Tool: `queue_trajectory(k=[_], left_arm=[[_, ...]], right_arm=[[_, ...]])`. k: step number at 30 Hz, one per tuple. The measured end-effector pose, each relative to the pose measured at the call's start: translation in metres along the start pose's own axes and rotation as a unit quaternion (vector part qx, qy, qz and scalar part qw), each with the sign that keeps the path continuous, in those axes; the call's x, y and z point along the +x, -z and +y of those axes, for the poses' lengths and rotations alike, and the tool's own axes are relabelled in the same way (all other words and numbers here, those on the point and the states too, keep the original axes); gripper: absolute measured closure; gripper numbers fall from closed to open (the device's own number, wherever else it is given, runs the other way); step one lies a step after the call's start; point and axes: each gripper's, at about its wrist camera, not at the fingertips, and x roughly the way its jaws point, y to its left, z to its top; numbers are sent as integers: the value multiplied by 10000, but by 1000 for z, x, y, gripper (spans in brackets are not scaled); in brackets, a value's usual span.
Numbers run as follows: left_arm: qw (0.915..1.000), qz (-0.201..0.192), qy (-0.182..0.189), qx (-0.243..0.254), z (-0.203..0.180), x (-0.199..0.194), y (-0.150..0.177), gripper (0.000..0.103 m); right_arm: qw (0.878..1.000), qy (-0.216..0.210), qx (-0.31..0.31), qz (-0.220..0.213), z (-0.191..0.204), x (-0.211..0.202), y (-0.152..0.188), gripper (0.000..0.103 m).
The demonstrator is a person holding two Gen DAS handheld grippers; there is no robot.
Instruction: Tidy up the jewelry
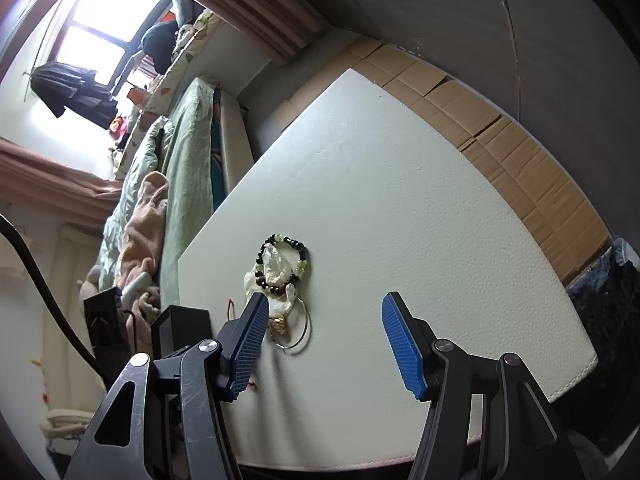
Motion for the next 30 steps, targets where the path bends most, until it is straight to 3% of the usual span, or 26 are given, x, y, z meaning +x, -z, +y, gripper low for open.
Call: queue_trajectory(k=[1,3,5,7,15,24,30], left_arm=[[10000,-4,-61,14,0,0,1,81],[9999,9,-137,-3,3,-1,3,97],[9996,32,205,-199,11,-4,3,97],[9994,-206,135,-246,17,-16,1,97],[9935,-725,672,-556,37,-60,0,97],[9849,-1187,957,-820,60,-96,4,97],[9776,-1427,1121,-1066,79,-113,5,97]], right_arm=[[10000,5,-9,3,1,0,0,43],[10000,34,-34,17,2,2,1,43],[10000,59,-64,41,3,4,1,43],[9998,81,-132,94,6,7,3,43],[9975,270,-558,349,27,30,12,43],[9938,219,-944,553,64,60,18,49],[9892,453,-1210,687,88,83,18,50]])
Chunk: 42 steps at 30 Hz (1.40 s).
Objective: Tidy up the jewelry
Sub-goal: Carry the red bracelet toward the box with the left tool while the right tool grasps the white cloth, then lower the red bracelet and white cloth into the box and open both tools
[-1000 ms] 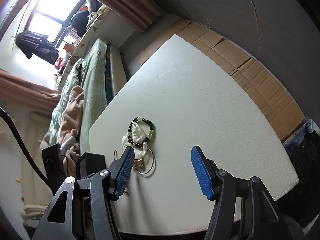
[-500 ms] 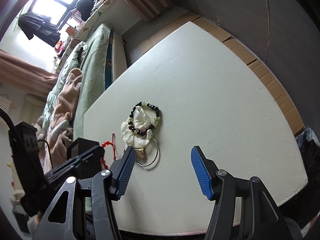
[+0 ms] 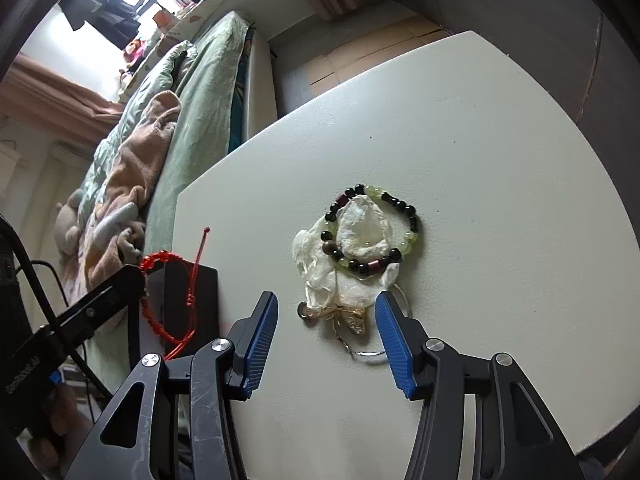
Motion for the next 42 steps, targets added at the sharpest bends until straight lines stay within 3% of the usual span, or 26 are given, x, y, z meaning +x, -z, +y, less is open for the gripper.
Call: queue_trajectory(k=[4,7,10,11,12,14,20,30,37,42], left_arm=[[9998,-129,64,-135,9,-9,-5,97],[9996,-166,88,-230,16,-12,-6,97],[9992,-215,102,-309,22,-16,-6,97],[9991,-228,107,-331,23,-17,-7,97],[9990,-237,119,-355,25,-18,-8,97],[9988,-264,141,-389,28,-22,-10,97],[9984,-394,126,-398,34,-37,-11,97],[9980,-476,-22,-427,50,-54,-5,97],[9964,-621,-145,-557,67,-73,0,97],[9946,-739,-218,-699,79,-86,3,97]], right_arm=[[9997,119,-178,122,11,13,-6,51],[9992,239,-222,242,15,24,-9,58],[9977,418,-356,385,19,33,-9,79],[9971,480,-404,440,20,36,-9,97],[9970,476,-402,454,21,37,-8,99],[9976,460,-431,294,22,30,-8,100],[9984,-103,-431,-362,28,-21,-10,101],[9891,-704,-714,-1078,65,-89,-6,101],[9811,-1060,-1195,-1089,118,-100,0,101],[9781,-1200,-1515,-771,154,-84,9,101]])
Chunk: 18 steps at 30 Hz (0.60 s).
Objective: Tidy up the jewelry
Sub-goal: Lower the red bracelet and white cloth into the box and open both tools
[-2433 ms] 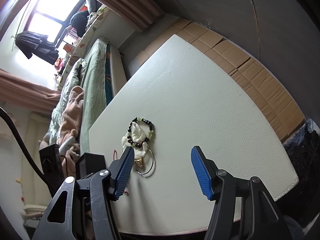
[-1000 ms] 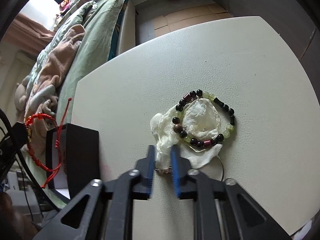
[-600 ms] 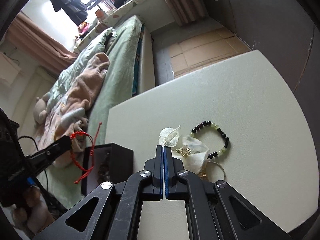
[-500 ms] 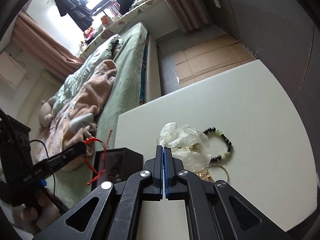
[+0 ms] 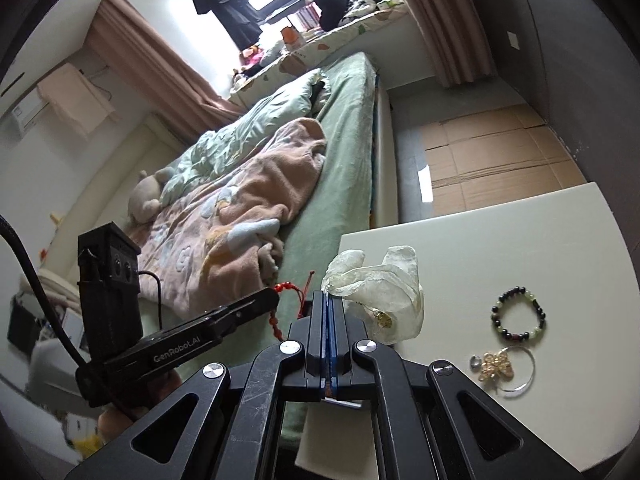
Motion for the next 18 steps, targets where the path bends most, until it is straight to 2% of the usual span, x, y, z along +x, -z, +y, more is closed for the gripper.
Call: queue_trajectory(k=[4,5,6,8,9,13,16,17,18], left_arm=[[10000,7,-48,-53,6,-3,1,97],[10000,17,-54,-47,5,-2,0,97],[10000,33,-64,-30,5,-2,0,97],[9999,104,-82,19,3,0,2,97],[9998,146,-92,44,1,2,2,97],[9991,373,-172,90,-3,13,5,97],[9980,605,-183,77,-5,21,8,93],[9974,672,-233,76,-5,23,9,83],[9972,691,-269,73,-6,24,9,62]], right_arm=[[9985,-80,-146,525,10,32,7,99],[9977,-64,-86,676,6,41,10,89],[9971,-73,57,756,0,46,13,69],[9971,-163,324,665,-13,44,17,47],[9971,-171,389,633,-17,42,17,42],[9973,-187,554,445,-30,26,18,41],[9965,-172,761,311,-42,15,20,41],[9963,-159,796,293,-46,12,20,41],[9962,-139,812,278,-48,9,20,41]])
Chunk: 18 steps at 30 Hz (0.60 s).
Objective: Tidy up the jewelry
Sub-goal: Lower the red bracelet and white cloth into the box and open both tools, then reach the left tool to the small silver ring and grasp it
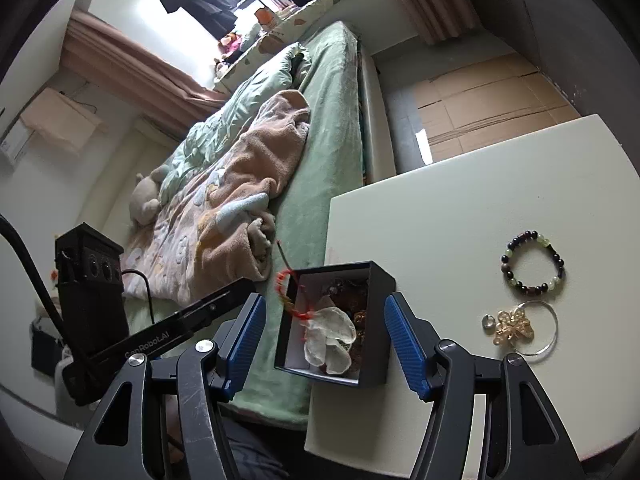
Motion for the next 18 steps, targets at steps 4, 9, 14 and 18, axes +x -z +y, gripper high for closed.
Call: queue_trajectory(k=[4,9,14,18], left_arm=[[9996,-272,60,-15,-5,-8,2,34],[9997,-207,72,117,-22,-1,4,34],[9993,-160,115,329,-46,11,6,34],[9985,-48,151,519,-65,26,8,34]], right_arm=[[9998,-26,134,-122,-13,-16,1,41],[9989,136,298,-326,-32,-36,2,41],[9966,504,527,-375,-54,-50,5,41],[9938,825,611,-419,-71,-57,9,41]])
